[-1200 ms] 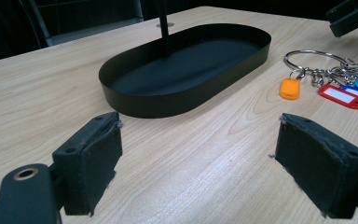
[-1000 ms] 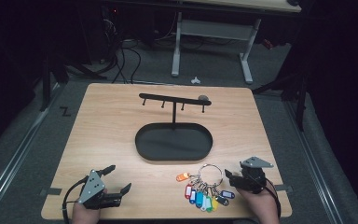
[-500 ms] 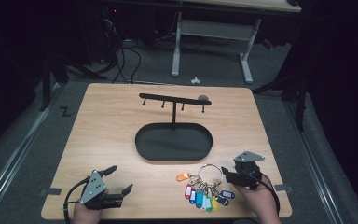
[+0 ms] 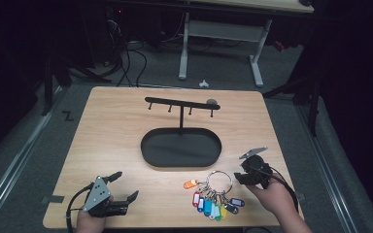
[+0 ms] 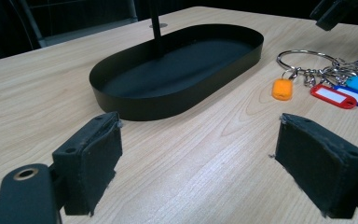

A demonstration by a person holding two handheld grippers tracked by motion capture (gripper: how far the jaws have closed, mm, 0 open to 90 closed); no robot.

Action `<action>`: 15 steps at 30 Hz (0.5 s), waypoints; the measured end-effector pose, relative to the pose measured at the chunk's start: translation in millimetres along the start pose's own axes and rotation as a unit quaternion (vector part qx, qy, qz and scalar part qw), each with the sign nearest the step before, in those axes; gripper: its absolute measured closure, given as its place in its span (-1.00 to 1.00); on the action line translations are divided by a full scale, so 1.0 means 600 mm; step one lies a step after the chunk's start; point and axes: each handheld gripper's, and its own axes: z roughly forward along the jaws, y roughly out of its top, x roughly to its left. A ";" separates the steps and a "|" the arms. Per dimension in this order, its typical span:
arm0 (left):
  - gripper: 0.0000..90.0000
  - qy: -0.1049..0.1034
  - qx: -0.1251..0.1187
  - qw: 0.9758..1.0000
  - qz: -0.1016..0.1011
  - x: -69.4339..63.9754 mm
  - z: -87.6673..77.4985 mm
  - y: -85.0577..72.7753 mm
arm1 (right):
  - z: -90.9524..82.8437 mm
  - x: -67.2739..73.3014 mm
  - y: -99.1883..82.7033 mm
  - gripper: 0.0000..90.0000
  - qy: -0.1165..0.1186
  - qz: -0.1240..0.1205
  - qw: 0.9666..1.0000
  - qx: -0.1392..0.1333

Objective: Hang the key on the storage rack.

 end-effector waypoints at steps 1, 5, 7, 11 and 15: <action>-0.67 0.000 0.000 1.000 0.000 0.000 0.000 0.000 | -0.002 -0.002 0.004 0.20 0.005 -0.006 1.000 0.007; -0.67 0.001 0.000 1.000 0.002 0.000 0.001 0.001 | -0.007 -0.007 0.020 0.20 0.008 -0.037 0.999 0.033; -0.67 0.001 -0.001 1.000 0.003 0.001 0.002 0.001 | -0.004 -0.006 0.027 0.20 0.010 -0.050 0.998 0.048; -0.67 -0.001 -0.002 1.000 0.004 0.001 0.002 0.001 | 0.004 -0.002 0.041 0.21 0.014 -0.077 0.994 0.083; -0.67 -0.001 -0.002 1.000 0.004 0.002 0.002 0.002 | 0.010 0.004 0.054 0.20 0.014 -0.098 0.991 0.094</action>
